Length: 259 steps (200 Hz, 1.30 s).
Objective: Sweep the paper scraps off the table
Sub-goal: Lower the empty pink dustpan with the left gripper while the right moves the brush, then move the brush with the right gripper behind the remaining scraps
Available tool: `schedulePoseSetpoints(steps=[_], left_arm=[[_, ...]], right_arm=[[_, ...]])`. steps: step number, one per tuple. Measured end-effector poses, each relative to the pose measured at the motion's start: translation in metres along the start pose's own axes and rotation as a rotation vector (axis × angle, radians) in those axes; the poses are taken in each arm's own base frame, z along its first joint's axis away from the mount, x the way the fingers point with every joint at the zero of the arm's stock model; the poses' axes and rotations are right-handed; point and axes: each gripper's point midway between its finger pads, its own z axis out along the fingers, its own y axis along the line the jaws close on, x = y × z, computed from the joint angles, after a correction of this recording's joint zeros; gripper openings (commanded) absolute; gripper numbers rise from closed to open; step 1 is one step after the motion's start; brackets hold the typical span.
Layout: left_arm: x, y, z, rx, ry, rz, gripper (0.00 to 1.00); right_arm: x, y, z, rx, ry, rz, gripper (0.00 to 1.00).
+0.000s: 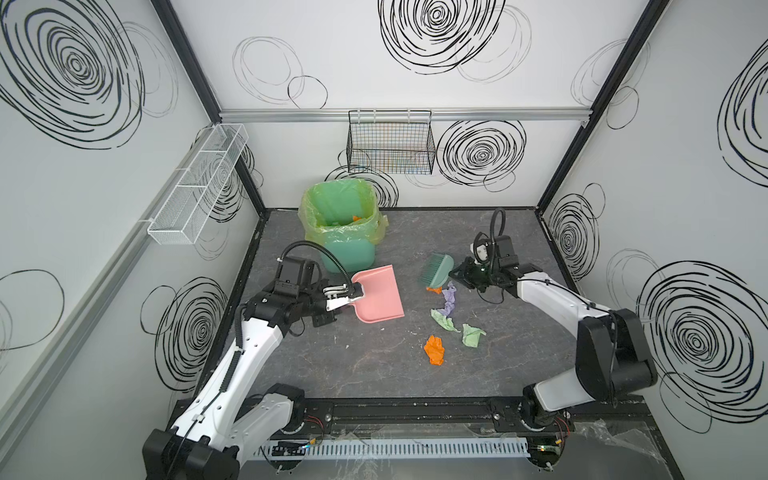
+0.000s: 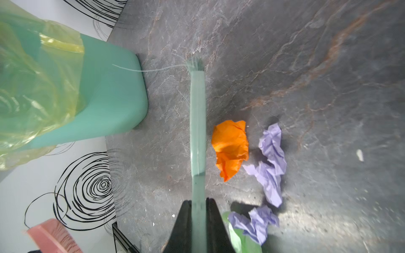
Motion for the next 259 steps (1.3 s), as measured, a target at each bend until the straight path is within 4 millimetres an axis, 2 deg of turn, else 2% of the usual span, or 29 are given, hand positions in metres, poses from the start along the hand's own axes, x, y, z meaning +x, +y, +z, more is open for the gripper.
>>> schedulePoseSetpoints(steps=[30,53,70,86,97,129,147,157,208,259], left_arm=[[0.001,0.001,0.005,0.000,0.009,-0.007,0.00],[0.001,0.004,0.007,-0.005,0.011,-0.012,0.00],[0.002,0.005,0.007,-0.011,0.017,-0.013,0.00],[0.004,0.007,0.007,-0.018,0.024,-0.012,0.00],[0.004,0.007,0.007,-0.020,0.027,-0.014,0.00],[0.013,0.010,0.006,-0.029,0.040,-0.028,0.00],[0.020,0.010,0.007,-0.031,0.050,-0.040,0.00],[0.024,0.009,0.007,-0.029,0.054,-0.048,0.00],[0.032,0.008,0.008,-0.020,0.044,-0.062,0.00],[0.038,0.008,0.006,-0.022,0.035,-0.072,0.00]], right_arm=[[0.006,0.019,-0.038,-0.035,-0.023,-0.126,0.00],[0.012,0.044,-0.063,-0.093,-0.012,-0.260,0.00],[0.019,0.058,-0.073,-0.125,0.030,-0.351,0.00],[0.032,0.061,-0.075,-0.129,0.076,-0.416,0.00],[0.047,0.059,-0.071,-0.129,0.124,-0.443,0.00],[0.107,0.047,-0.059,-0.097,0.308,-0.497,0.00],[0.135,0.038,-0.061,-0.061,0.389,-0.519,0.00],[0.144,0.034,-0.064,-0.043,0.417,-0.524,0.00],[0.156,0.020,-0.086,0.034,0.436,-0.530,0.00],[0.158,0.003,-0.090,0.129,0.441,-0.526,0.00]])
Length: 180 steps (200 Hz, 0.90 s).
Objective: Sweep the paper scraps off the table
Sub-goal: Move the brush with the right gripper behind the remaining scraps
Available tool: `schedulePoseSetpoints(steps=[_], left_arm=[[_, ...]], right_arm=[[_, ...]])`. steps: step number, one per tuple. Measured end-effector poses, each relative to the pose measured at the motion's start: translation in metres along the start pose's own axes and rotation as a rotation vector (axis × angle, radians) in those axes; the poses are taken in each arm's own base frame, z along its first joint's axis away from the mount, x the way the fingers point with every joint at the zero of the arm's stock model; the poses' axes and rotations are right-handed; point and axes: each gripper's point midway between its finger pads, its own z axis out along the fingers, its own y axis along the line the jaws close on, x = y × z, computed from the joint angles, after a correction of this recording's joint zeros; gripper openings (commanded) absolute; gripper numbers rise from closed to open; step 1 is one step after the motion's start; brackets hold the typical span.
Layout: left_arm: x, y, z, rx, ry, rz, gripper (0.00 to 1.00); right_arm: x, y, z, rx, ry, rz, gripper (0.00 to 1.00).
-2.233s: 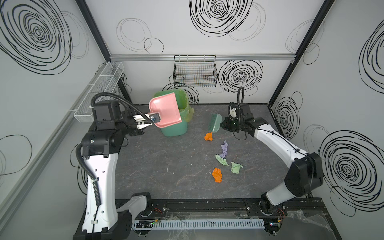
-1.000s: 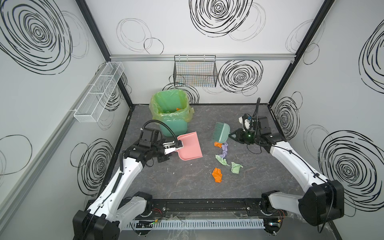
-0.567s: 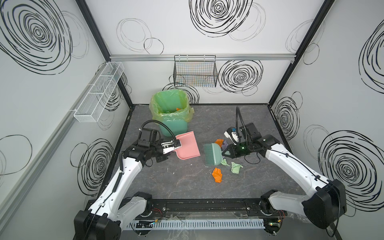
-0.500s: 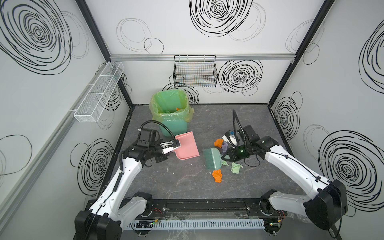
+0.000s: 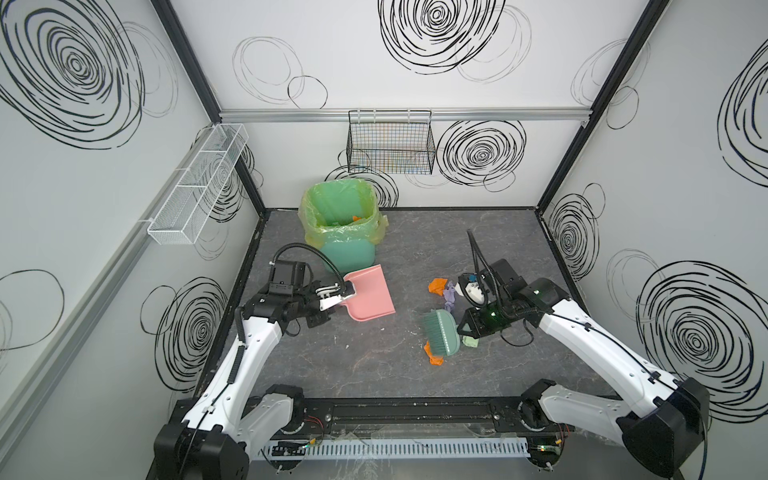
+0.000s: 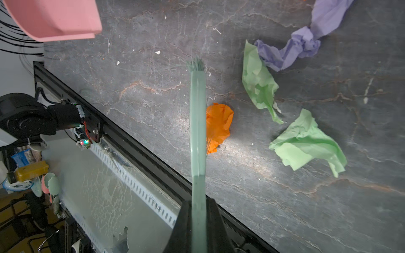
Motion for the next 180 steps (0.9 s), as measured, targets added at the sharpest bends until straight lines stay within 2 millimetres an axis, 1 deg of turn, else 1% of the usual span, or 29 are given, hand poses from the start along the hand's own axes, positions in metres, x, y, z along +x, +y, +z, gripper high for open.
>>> schedulePoseSetpoints(steps=[25,54,68,89,139,160,180], left_arm=[[0.004,-0.002,0.001,0.005,-0.001,-0.006,0.00],[0.006,-0.006,0.002,0.016,-0.006,-0.008,0.00],[0.008,-0.008,0.004,0.021,-0.004,-0.010,0.00],[0.010,-0.010,0.005,0.029,-0.001,-0.016,0.00],[0.012,-0.015,0.008,0.046,-0.006,-0.024,0.00],[0.012,-0.017,0.010,0.056,-0.006,-0.024,0.00],[0.013,-0.024,0.016,0.077,-0.004,-0.017,0.00]], right_arm=[[-0.002,-0.009,0.004,0.048,0.006,0.015,0.00],[-0.005,-0.024,0.017,0.114,0.050,0.050,0.00],[-0.009,-0.029,0.022,0.139,0.069,0.060,0.00],[-0.019,-0.031,0.025,0.160,0.062,0.058,0.00],[-0.048,-0.038,0.020,0.207,0.005,0.056,0.00],[-0.062,-0.042,0.012,0.216,-0.035,0.067,0.00],[-0.075,-0.042,0.002,0.212,-0.079,0.072,0.00]])
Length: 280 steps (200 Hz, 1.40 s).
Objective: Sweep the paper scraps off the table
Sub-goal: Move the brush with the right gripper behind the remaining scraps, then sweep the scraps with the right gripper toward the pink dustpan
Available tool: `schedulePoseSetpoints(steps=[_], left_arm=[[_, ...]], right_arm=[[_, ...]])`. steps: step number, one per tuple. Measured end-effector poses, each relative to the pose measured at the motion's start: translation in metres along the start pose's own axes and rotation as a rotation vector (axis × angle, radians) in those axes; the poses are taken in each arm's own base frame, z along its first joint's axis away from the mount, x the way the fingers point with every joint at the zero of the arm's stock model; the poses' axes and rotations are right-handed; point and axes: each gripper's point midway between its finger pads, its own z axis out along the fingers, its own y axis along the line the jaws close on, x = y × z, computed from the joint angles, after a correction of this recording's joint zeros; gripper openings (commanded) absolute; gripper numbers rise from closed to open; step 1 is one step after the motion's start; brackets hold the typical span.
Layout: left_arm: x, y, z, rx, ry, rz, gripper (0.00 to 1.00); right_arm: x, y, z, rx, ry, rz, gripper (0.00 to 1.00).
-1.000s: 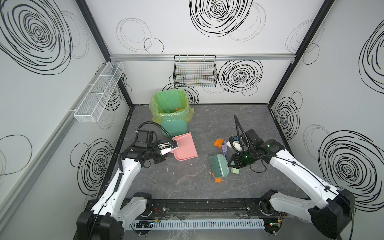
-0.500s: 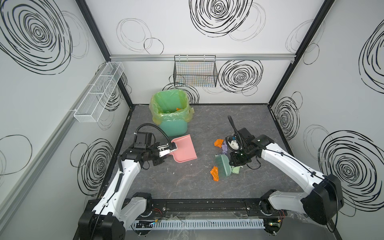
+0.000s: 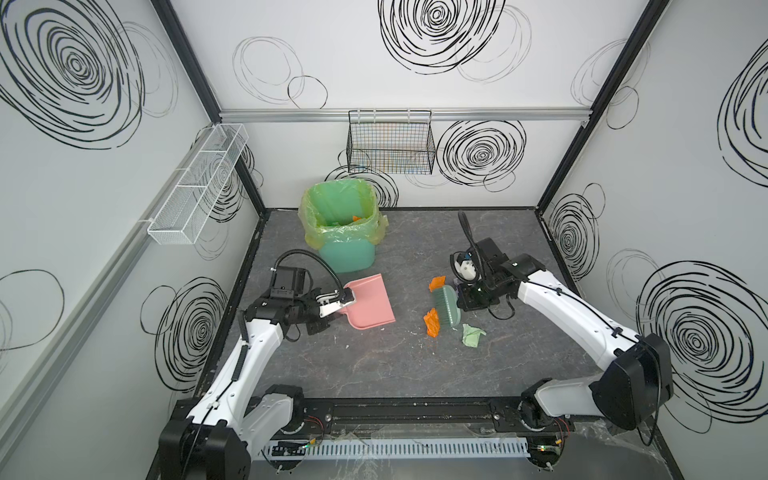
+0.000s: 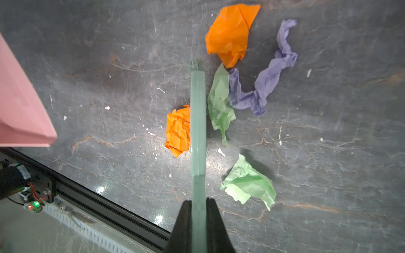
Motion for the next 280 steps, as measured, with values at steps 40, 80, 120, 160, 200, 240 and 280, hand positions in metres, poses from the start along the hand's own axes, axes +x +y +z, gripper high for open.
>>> schedulePoseSetpoints(steps=[40,80,120,160,200,240,280], left_arm=[[0.000,-0.031,0.021,0.083,0.013,0.031,0.00],[0.001,-0.053,0.043,0.150,0.049,0.040,0.00],[0.008,-0.051,0.065,0.163,0.114,0.003,0.00],[0.009,-0.044,0.081,0.146,0.169,-0.020,0.00],[-0.004,-0.031,0.083,0.104,0.153,-0.016,0.00],[-0.006,-0.028,0.087,0.103,0.150,-0.014,0.00],[-0.006,-0.028,0.088,0.106,0.149,-0.011,0.00]], right_arm=[[-0.017,0.008,-0.014,-0.049,-0.054,-0.006,0.00],[-0.039,0.000,-0.047,-0.011,-0.172,0.006,0.00],[-0.055,-0.064,-0.090,0.303,-0.329,0.142,0.00],[-0.053,-0.113,-0.083,0.580,-0.236,0.220,0.00],[-0.015,-0.119,-0.050,0.689,-0.066,0.240,0.00],[0.041,-0.093,-0.036,0.633,0.002,0.223,0.00],[0.076,-0.075,-0.025,0.563,0.043,0.235,0.00]])
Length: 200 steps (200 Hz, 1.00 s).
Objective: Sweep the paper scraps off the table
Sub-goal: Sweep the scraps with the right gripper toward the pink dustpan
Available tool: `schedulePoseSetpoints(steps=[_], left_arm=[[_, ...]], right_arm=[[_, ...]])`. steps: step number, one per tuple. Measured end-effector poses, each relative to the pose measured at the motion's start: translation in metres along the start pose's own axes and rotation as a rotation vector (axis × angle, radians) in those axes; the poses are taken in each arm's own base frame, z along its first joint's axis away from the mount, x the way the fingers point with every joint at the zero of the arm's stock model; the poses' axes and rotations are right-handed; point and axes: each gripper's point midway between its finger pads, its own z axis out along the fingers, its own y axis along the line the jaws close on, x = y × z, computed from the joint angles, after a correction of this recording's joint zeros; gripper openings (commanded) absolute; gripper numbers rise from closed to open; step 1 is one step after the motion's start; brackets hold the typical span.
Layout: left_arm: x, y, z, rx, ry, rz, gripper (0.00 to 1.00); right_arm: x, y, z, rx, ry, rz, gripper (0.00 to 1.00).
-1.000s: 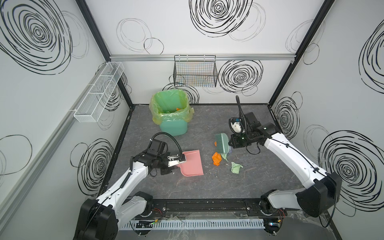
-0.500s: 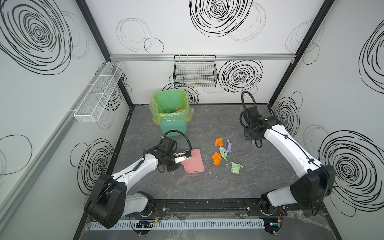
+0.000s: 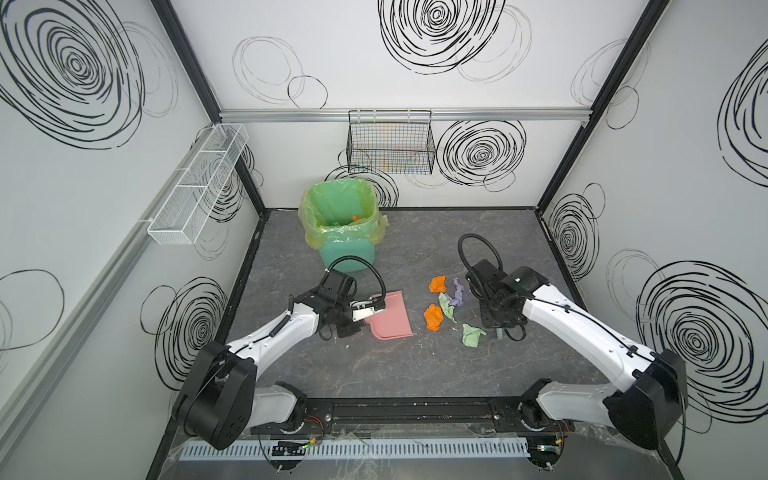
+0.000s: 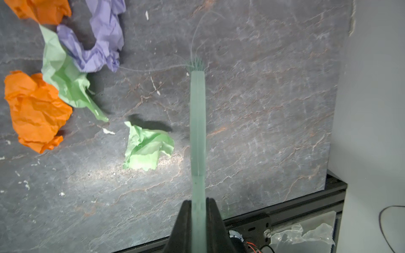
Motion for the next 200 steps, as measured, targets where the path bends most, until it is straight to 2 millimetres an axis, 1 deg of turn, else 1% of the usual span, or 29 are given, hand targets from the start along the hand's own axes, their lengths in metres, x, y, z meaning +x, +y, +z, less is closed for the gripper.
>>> schedulePoseSetpoints(steps=[22,36,57,83,146,173,200], left_arm=[[-0.001,0.000,0.000,0.002,-0.004,0.000,0.00],[-0.001,0.000,0.000,0.002,-0.008,0.000,0.00],[-0.002,-0.001,0.000,0.006,-0.015,0.001,0.00],[-0.001,-0.003,0.000,0.012,-0.022,-0.003,0.00],[-0.004,-0.003,-0.005,0.007,-0.048,0.004,0.00],[-0.004,-0.003,-0.006,0.006,-0.050,0.008,0.00],[-0.003,-0.003,-0.006,0.009,-0.051,0.006,0.00]], right_arm=[[0.019,0.009,0.008,-0.004,0.047,-0.017,0.00],[0.026,0.015,0.009,-0.013,0.061,-0.019,0.00],[0.030,0.020,0.007,-0.024,0.066,0.006,0.00],[0.030,0.023,0.009,-0.021,0.072,0.048,0.00],[0.013,0.047,0.024,-0.099,0.046,0.110,0.00],[0.003,0.054,0.026,-0.138,0.017,0.138,0.00],[-0.012,0.064,0.024,-0.204,-0.020,0.179,0.00]])
